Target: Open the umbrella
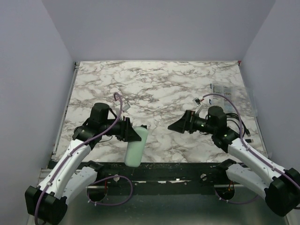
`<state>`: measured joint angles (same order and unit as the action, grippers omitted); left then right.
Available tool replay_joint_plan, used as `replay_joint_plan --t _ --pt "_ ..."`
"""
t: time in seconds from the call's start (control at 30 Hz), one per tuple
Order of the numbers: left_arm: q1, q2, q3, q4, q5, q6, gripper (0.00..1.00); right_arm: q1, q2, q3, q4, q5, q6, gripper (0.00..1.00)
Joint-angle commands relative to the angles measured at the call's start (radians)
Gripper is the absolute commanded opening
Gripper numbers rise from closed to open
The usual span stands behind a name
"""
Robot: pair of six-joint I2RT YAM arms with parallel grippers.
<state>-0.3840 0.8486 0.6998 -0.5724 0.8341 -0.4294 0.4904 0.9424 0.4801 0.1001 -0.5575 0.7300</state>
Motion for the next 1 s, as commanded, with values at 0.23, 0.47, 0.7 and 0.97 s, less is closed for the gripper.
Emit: replay_joint_plan --t 0.23,0.47,0.7,0.97 --pt "-0.009 -0.209 -0.008 0.092 0.060 0.000 0.00 0.008 -0.077 0.127 -0.132 0.023 0.376 1.00" --pt "-0.033 -0.345 -0.039 0.127 -0.056 -0.005 0.00 0.014 -0.078 0.063 -0.135 0.064 0.563 1.00" --pt "-0.080 -0.455 -0.054 0.118 -0.223 -0.010 0.00 0.035 -0.069 0.057 -0.012 0.041 0.525 0.99" --pt "-0.082 -0.084 0.313 -0.302 -0.429 0.007 0.00 0.057 -0.055 0.079 0.014 0.155 0.016 0.98"
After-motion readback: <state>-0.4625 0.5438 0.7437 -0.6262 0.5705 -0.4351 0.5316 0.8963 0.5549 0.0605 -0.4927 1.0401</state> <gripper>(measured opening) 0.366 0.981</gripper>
